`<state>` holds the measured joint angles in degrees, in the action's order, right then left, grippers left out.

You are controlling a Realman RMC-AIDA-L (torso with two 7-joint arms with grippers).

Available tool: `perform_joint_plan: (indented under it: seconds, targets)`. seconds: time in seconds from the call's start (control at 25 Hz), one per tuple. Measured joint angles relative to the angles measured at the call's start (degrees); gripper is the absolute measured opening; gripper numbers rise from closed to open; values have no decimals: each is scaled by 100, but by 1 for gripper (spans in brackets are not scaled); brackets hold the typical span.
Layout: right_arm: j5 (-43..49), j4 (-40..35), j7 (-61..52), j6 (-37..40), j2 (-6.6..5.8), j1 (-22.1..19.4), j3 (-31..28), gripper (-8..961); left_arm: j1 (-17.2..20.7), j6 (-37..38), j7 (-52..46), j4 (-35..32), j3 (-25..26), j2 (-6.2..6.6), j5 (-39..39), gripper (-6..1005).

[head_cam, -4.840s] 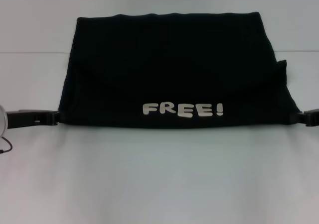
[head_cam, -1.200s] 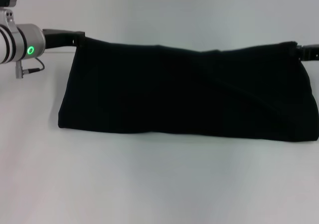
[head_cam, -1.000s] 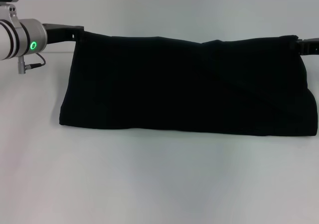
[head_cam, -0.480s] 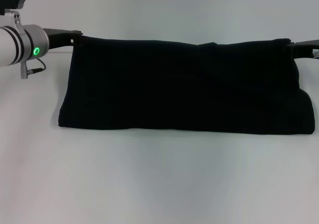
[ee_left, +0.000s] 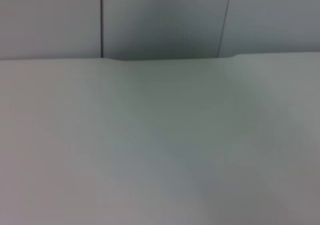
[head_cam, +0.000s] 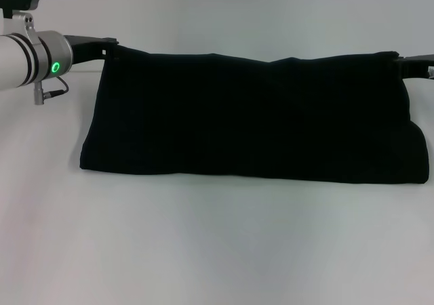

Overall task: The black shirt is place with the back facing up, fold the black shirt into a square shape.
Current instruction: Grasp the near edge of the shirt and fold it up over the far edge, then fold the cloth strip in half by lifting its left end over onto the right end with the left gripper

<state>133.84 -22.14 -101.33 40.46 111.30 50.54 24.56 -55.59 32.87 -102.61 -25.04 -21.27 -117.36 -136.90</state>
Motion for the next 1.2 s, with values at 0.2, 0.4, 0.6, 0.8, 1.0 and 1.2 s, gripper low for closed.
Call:
perform_joint_plan:
  seconds: [0.2,0.4,0.6,0.8,1.0,1.2]
  targets:
    - [-23,0,-43,-29,-39,-19,-13,56,-12,-1,4,-13,0,20,31,0]
    - [-32,0,-64,-75,-46,-59,-58,58,2,-1,4,-25,0,29,94,0]
    - [-34,0,-65,-91,-46,-63,-22,60,-14,-1,47,-33,0,43,150,0]
    - [-34,0,-24,-163,9,-61,-19,62,-53,-1,164,-34,-10,7,169,-1]
    - [-33,-40,-3,-235,73,-56,-5,64,-66,-241,237,-60,-306,-98,241,28]
    - [-30,-167,-17,-279,89,-140,-3,66,-64,-691,217,-111,-432,-225,304,78]
